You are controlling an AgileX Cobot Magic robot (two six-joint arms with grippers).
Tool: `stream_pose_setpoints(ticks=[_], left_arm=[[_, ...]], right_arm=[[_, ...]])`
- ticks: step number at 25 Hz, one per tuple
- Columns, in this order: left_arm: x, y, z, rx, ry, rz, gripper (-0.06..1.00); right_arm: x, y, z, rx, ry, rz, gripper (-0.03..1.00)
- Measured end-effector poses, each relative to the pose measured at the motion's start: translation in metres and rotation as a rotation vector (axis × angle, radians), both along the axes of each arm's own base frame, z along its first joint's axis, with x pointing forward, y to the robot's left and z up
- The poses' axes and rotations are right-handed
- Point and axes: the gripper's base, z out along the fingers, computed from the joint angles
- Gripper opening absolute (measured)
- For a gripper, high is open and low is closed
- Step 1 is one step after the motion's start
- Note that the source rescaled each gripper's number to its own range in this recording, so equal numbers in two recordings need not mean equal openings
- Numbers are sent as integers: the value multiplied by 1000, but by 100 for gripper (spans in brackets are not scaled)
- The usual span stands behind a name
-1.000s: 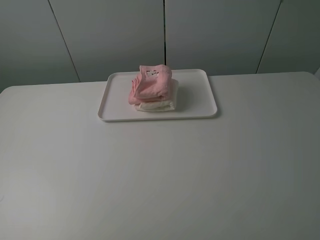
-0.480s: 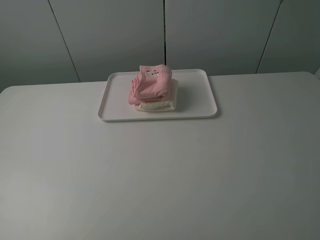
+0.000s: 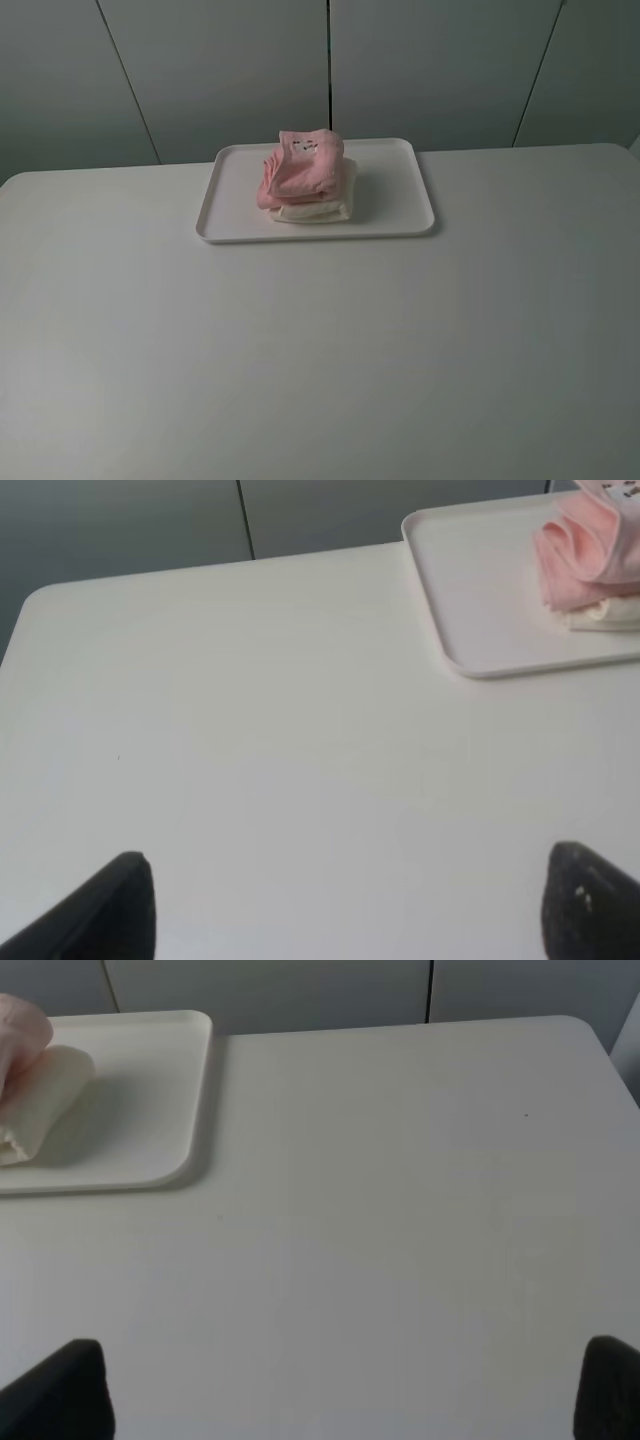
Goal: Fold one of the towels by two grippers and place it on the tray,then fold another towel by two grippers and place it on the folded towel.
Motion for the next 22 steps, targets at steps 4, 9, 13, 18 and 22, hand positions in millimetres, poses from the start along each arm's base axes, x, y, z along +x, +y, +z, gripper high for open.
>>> stream_pose_setpoints(ticks=[4, 9, 13, 18, 22], left_arm=[[1, 0, -3, -1, 18, 56, 99], [2, -1, -6, -13, 36, 104, 99], [2, -2, -6, -34, 35, 104, 99], [2, -2, -6, -37, 35, 101, 99], [2, -2, -6, -40, 35, 100, 99]], right_arm=[[0, 0, 0, -1, 0, -1, 100], [0, 0, 0, -1, 0, -1, 100], [0, 0, 0, -1, 0, -1, 100], [0, 0, 0, 0, 0, 0, 100], [0, 0, 0, 0, 0, 0, 100]])
